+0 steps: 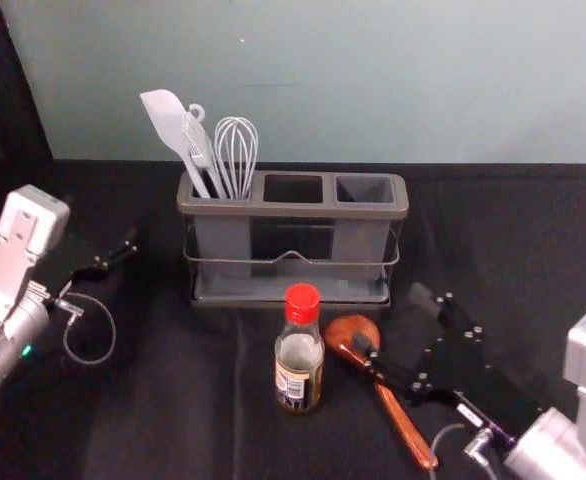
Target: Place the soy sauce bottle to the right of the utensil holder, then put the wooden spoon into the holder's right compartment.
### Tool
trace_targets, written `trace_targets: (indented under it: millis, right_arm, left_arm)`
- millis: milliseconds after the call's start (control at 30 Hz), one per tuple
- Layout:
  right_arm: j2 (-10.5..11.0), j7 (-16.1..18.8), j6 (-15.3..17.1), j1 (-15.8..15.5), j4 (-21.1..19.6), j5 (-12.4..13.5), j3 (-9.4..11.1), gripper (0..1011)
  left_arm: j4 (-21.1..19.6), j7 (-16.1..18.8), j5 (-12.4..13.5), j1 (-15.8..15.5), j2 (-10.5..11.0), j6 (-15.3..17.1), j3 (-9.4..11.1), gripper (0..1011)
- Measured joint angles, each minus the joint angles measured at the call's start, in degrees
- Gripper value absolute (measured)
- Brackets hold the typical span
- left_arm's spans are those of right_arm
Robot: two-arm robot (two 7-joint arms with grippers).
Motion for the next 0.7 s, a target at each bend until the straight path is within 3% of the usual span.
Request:
trace_targets:
  millis: [300,700]
  right_arm:
    - [-2.8,2.36,2.23,2.71,0.91,-2.49,-2.35,1003]
    - [-6.4,4.62,4.35,6.2,3.19,-4.23,-3.33,1003]
  left_arm:
    - [0.0,0.0,0.0,0.0,0.0,0.0,0.0,1000]
    - [0.0,0.0,0.0,0.0,0.0,0.0,0.0,1000]
